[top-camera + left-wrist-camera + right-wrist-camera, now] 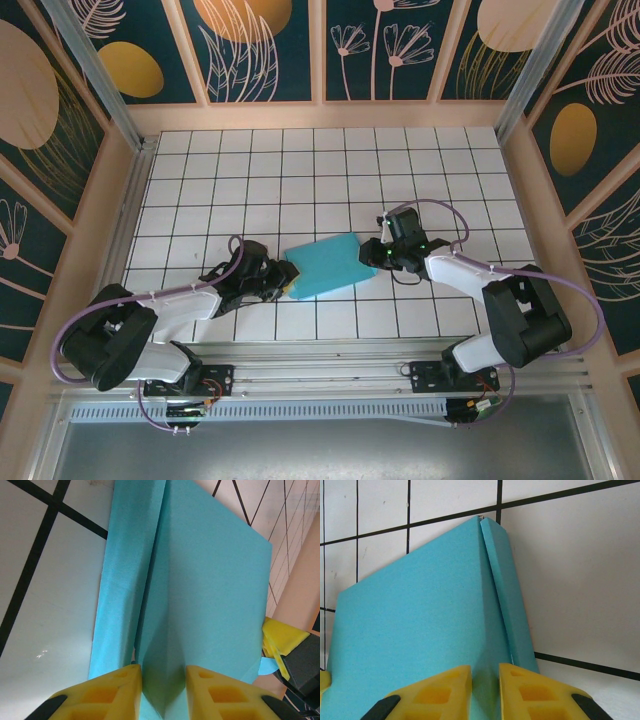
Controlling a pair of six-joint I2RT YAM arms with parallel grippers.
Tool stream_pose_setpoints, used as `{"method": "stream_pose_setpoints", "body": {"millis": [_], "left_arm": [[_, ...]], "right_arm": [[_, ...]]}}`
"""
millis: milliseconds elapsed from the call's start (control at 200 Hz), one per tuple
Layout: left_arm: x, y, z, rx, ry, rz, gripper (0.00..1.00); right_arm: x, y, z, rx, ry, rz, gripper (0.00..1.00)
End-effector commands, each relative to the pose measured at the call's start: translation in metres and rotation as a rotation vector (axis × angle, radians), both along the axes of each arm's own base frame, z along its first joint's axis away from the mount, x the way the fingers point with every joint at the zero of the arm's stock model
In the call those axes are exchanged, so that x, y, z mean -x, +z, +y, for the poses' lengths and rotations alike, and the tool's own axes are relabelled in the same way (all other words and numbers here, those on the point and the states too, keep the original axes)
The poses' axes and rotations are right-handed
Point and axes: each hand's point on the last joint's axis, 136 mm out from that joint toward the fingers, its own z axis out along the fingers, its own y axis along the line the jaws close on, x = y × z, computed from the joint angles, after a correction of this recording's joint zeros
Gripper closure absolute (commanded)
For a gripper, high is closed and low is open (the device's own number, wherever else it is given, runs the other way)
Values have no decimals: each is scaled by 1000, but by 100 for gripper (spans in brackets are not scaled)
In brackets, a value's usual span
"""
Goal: Fold the paper box
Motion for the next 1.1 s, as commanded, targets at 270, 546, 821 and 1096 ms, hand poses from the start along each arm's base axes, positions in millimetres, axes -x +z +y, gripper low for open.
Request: {"method": "stream_pose_setpoints", "body": {"millis": [270, 546, 821, 1096], "left_arm": [[10, 20, -14, 83, -28, 38, 80], [10, 3, -7, 25, -4, 67, 83], [21, -24, -11, 4, -37, 132, 90], [8, -9, 4, -129, -26, 43, 81]], "right_arm": [[11, -14, 2, 17, 6, 48, 78], [13, -17, 1, 18, 4, 51, 79], [14, -19, -2, 34, -1, 49, 79], [11, -18, -7, 66, -9, 32, 79]]}}
